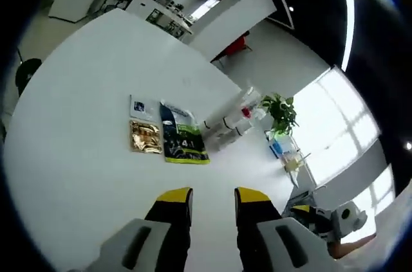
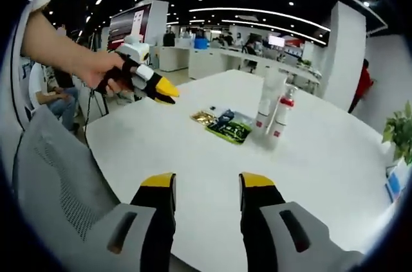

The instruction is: Arrange the skincare products in the storage area until every visible bottle or jar stands upright without overlapping.

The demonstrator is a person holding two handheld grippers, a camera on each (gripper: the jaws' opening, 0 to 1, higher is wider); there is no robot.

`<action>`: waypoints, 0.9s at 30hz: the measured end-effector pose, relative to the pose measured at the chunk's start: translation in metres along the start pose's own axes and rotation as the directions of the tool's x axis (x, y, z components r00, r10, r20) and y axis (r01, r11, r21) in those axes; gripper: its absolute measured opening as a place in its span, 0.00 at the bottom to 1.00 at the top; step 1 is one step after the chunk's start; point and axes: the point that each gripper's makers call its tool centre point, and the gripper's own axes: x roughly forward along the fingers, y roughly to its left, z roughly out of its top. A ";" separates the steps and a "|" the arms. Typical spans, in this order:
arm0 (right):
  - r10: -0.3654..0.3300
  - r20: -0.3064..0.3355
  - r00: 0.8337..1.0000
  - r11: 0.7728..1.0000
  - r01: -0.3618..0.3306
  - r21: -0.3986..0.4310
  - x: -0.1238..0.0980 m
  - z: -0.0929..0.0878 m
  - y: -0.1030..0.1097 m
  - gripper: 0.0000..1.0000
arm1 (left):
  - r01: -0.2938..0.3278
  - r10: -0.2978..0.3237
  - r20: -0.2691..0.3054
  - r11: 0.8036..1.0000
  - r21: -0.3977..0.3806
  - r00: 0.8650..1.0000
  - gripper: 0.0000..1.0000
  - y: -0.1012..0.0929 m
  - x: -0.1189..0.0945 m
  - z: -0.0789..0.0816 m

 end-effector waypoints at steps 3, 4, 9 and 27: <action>0.002 0.019 1.000 1.000 -0.002 0.017 -0.001 0.003 0.000 0.40 | 0.022 -0.023 0.007 0.999 0.040 1.000 0.29 -0.015 -0.011 -0.014; 0.003 0.032 0.999 1.000 -0.004 0.027 -0.002 0.005 0.000 0.41 | 0.026 -0.027 0.011 0.998 0.053 1.000 0.30 -0.019 -0.015 -0.017; 0.020 0.091 0.996 0.997 -0.026 0.070 -0.004 0.016 0.003 0.46 | 0.038 -0.046 0.041 0.981 0.190 0.998 0.39 -0.035 -0.033 -0.022; 0.099 0.211 0.972 0.983 -0.128 0.129 -0.010 0.039 0.021 0.62 | -0.068 -0.008 0.175 0.904 0.422 0.985 0.80 -0.053 -0.077 -0.056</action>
